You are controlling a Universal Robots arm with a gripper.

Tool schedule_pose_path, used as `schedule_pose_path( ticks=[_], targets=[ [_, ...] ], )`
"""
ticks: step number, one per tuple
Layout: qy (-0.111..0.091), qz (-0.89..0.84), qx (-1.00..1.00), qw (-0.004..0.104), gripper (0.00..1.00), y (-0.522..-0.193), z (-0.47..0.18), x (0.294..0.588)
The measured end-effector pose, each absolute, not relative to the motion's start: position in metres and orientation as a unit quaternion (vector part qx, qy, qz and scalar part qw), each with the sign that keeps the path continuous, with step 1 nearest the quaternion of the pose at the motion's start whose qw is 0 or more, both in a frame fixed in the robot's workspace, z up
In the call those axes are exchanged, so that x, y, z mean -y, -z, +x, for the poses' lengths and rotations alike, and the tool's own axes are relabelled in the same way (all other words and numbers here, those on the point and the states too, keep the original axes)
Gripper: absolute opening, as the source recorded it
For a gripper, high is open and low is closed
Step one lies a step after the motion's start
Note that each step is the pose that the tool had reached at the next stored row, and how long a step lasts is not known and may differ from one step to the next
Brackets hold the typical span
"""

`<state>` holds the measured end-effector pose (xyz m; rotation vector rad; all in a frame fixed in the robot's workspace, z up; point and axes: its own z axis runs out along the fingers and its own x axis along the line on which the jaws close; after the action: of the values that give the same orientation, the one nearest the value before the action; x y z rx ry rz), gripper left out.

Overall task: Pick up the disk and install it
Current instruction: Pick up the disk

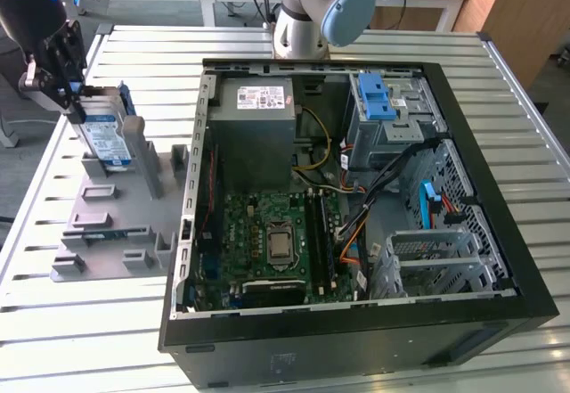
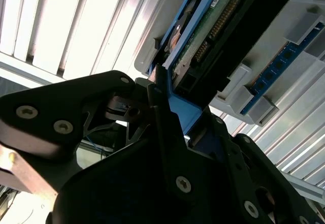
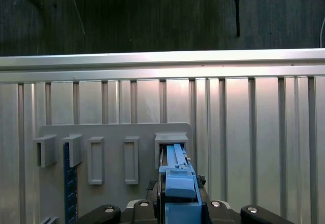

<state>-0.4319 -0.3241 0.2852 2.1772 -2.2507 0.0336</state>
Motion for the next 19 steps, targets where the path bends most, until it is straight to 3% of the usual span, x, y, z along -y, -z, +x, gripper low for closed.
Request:
schedule_pose_path(
  ticks=[19],
  targets=[
    [-0.011, 0.695, 0.719, 0.005, 0.36, -0.301, -0.432, 0.324]
  ],
)
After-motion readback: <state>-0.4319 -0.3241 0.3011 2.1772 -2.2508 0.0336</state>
